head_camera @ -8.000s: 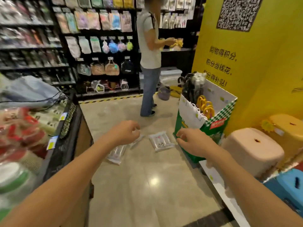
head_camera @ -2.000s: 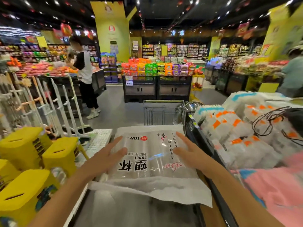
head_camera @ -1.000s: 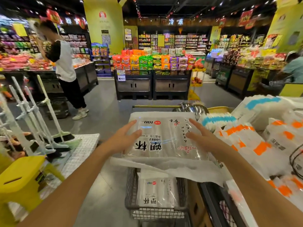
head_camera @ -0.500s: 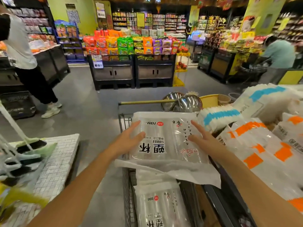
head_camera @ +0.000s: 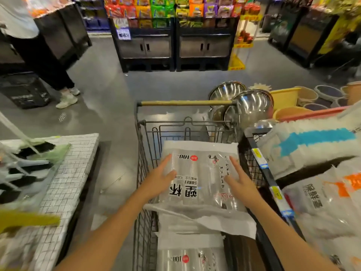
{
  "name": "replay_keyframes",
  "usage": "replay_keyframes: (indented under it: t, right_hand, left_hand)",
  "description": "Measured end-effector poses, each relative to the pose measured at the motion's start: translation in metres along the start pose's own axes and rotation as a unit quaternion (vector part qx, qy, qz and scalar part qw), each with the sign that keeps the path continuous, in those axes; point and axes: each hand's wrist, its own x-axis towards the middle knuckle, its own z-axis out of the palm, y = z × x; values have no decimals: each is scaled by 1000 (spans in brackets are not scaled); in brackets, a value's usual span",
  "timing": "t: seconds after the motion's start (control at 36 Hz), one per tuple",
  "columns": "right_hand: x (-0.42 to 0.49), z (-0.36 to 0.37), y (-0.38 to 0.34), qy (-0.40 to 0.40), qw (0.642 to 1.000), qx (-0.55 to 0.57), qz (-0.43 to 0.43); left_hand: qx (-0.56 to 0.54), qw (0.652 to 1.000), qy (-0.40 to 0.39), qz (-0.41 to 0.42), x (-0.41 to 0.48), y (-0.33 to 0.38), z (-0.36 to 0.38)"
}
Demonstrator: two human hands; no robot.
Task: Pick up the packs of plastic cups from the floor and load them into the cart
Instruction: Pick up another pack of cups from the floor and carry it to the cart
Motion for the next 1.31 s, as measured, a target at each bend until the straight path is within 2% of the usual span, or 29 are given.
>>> replay_keyframes:
  t: [0.28,0.47,0.58,0.78,0.83,0.92,1.03,1.11,1.17,1.31]
  right_hand:
    - [114,83,103,-85,994,17,64]
    - [150,126,139,-111,987,11,113]
    - [156,134,154,-85,990,-1,111]
    - [155,138,154,-93,990,77,79]
    - [153,138,154,-101,991,49,73]
    - [153,132,152,-144,983,15,113]
    - [146,111,128,-195,967,-116,113]
    - [145,95,100,-196,934,-295,54]
    - [143,82,72,-185,908,-376,-3]
    - [131,57,-13,-168,888,-404,-140]
  left_hand:
    - [-51,994,-19,-100,104,-110,60]
    - [3,990,-15,-139,148,-184,99]
    - [12,988,5,-151,155,-175,104]
    - [36,991,4,-127,148,-169,110]
    - [42,990,3,-133,145,-164,109]
    - [93,980,-10,-178,143,-158,114]
    - [265,942,-1,-204,132,-125,102]
    - [333,925,9,-183,123,-96,78]
    - [360,921,29,-144,113,-81,56]
    - [374,919,98,-81,67,-39,-3]
